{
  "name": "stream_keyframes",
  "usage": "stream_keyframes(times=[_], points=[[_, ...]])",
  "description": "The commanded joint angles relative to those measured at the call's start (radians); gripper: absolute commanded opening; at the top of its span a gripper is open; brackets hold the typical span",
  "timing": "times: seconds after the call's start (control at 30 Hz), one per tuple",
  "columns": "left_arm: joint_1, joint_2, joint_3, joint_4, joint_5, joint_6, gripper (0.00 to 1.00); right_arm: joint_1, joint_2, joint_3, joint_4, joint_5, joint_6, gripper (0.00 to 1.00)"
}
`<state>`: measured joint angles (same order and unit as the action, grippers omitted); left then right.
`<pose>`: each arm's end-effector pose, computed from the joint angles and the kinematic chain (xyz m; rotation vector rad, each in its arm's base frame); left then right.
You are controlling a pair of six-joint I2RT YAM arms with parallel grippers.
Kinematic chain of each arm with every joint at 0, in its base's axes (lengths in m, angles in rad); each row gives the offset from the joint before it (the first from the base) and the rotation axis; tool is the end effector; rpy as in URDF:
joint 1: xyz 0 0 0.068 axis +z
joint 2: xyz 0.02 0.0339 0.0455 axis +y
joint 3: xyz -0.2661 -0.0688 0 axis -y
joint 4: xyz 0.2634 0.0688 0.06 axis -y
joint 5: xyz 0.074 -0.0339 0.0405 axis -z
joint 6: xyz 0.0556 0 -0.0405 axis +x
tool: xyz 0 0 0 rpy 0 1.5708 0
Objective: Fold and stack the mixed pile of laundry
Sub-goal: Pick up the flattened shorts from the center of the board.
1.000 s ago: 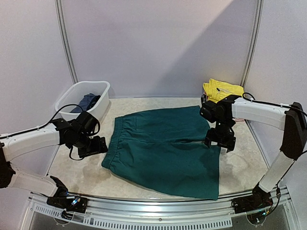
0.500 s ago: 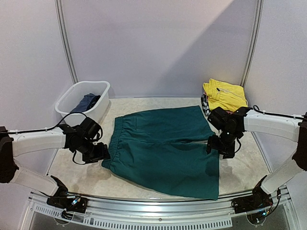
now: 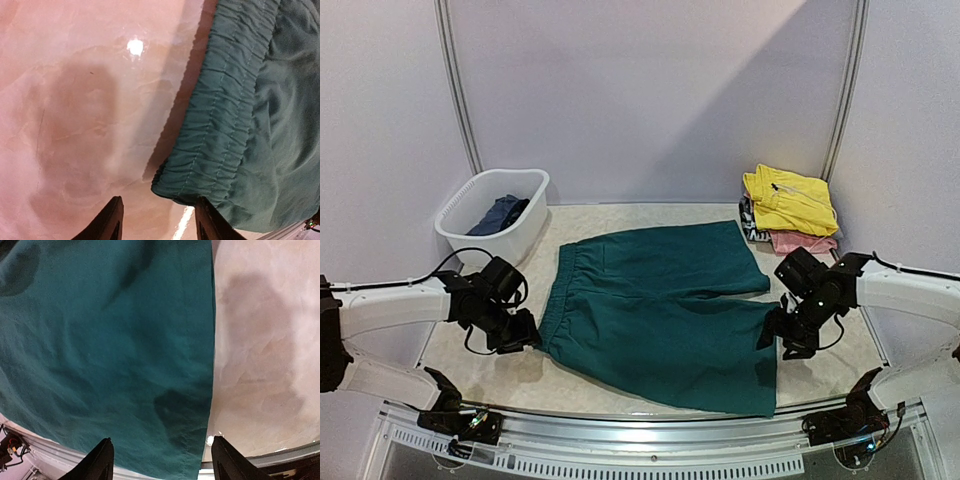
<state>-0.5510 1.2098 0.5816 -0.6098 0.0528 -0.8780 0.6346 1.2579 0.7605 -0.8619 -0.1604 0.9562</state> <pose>0.1831 -0.1160 0.1338 -0.4595 2.8641 -0.3771 0.1761 0.1407 0.1677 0.4674 3.0457 0.4069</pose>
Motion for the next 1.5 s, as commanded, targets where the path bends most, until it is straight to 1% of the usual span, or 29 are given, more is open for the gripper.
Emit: stream_keyframes(times=[0.0, 0.2, 0.37, 0.47, 0.57, 0.6, 0.63, 0.73, 0.83, 0.97, 1.07, 1.17, 1.3, 1.4, 1.47], points=[[0.010, -0.008, -0.029, 0.030, 0.017, -0.028, 0.48, 0.003, -0.116, -0.078, -0.024, -0.118, 0.049, 0.66], [0.010, 0.046, -0.048, 0.109, 0.038, -0.034, 0.46, 0.028, -0.241, -0.162, -0.077, -0.181, 0.079, 0.65], [0.010, 0.088, -0.068, 0.190, 0.055, -0.051, 0.43, 0.145, -0.292, -0.255, -0.026, -0.217, 0.180, 0.63], [0.010, 0.107, -0.071, 0.221, 0.057, -0.050, 0.37, 0.196, -0.313, -0.283, -0.018, -0.211, 0.239, 0.62], [0.010, 0.128, -0.069, 0.246, 0.061, -0.047, 0.30, 0.213, -0.344, -0.312, -0.012, -0.206, 0.280, 0.60], [0.010, 0.132, -0.067, 0.252, 0.062, -0.047, 0.25, 0.214, -0.356, -0.323, -0.001, -0.208, 0.289, 0.59], [0.010, 0.137, -0.064, 0.255, 0.062, -0.047, 0.22, 0.216, -0.362, -0.336, 0.016, -0.210, 0.304, 0.58], [0.010, 0.143, -0.059, 0.253, 0.060, -0.044, 0.16, 0.223, -0.371, -0.374, 0.102, -0.221, 0.328, 0.56], [0.009, 0.145, -0.058, 0.249, 0.060, -0.045, 0.12, 0.227, -0.360, -0.406, 0.159, -0.234, 0.345, 0.53], [0.010, 0.146, -0.058, 0.250, 0.061, -0.045, 0.09, 0.231, -0.345, -0.415, 0.158, -0.212, 0.348, 0.52], [0.008, 0.148, -0.058, 0.254, 0.060, -0.047, 0.07, 0.232, -0.344, -0.441, 0.193, -0.212, 0.356, 0.50], [0.008, 0.151, -0.057, 0.258, 0.062, -0.047, 0.04, 0.232, -0.345, -0.461, 0.234, -0.206, 0.367, 0.43], [0.005, 0.152, -0.050, 0.257, 0.061, -0.041, 0.00, 0.232, -0.344, -0.459, 0.238, -0.198, 0.367, 0.33], [0.002, 0.149, -0.045, 0.251, 0.058, -0.040, 0.00, 0.231, -0.342, -0.456, 0.235, -0.195, 0.362, 0.20], [0.000, 0.146, -0.038, 0.239, 0.056, -0.039, 0.00, 0.231, -0.342, -0.450, 0.227, -0.197, 0.360, 0.08]])
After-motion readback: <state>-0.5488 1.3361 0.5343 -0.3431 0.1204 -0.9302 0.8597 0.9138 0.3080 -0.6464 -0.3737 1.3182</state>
